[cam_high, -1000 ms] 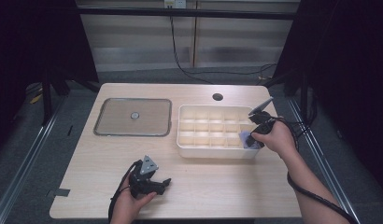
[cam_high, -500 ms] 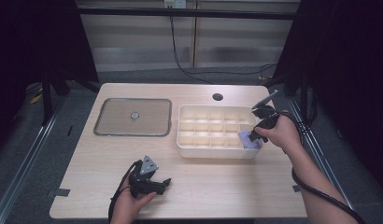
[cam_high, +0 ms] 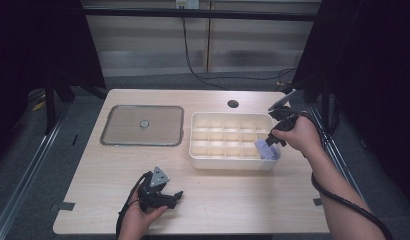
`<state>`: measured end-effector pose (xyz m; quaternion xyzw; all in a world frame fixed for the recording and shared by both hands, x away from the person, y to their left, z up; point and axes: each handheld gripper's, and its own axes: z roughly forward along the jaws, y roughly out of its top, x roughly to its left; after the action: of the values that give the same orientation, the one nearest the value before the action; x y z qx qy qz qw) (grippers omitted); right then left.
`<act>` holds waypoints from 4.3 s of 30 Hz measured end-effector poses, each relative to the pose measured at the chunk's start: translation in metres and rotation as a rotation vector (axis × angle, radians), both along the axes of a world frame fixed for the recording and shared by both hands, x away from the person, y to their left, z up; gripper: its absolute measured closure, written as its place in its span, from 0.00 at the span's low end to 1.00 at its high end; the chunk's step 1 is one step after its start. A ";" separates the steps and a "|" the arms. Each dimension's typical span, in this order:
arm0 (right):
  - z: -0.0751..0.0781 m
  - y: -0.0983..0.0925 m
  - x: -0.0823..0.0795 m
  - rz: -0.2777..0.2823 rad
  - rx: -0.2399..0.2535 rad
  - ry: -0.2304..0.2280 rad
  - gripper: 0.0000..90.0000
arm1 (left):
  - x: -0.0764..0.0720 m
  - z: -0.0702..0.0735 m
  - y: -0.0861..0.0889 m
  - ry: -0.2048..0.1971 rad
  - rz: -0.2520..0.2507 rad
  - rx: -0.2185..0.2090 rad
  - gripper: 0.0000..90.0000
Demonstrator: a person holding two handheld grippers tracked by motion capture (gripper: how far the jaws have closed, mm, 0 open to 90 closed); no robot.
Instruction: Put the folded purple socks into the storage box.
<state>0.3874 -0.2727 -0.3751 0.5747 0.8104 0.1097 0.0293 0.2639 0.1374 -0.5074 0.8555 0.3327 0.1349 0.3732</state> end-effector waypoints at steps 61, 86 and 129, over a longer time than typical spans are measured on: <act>-0.034 0.006 0.014 0.015 -0.041 0.048 1.00 | 0.000 0.000 0.000 -0.001 0.000 0.000 0.21; -0.068 0.009 -0.002 0.049 -0.067 0.090 1.00 | 0.000 0.000 0.001 0.002 -0.006 0.010 0.21; -0.066 0.009 0.003 0.097 -0.113 0.075 0.93 | -0.001 0.000 0.000 0.004 -0.008 0.007 0.21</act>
<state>0.3908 -0.2633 -0.4410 0.5357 0.8429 0.0434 0.0258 0.2633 0.1377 -0.5071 0.8584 0.3294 0.1329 0.3702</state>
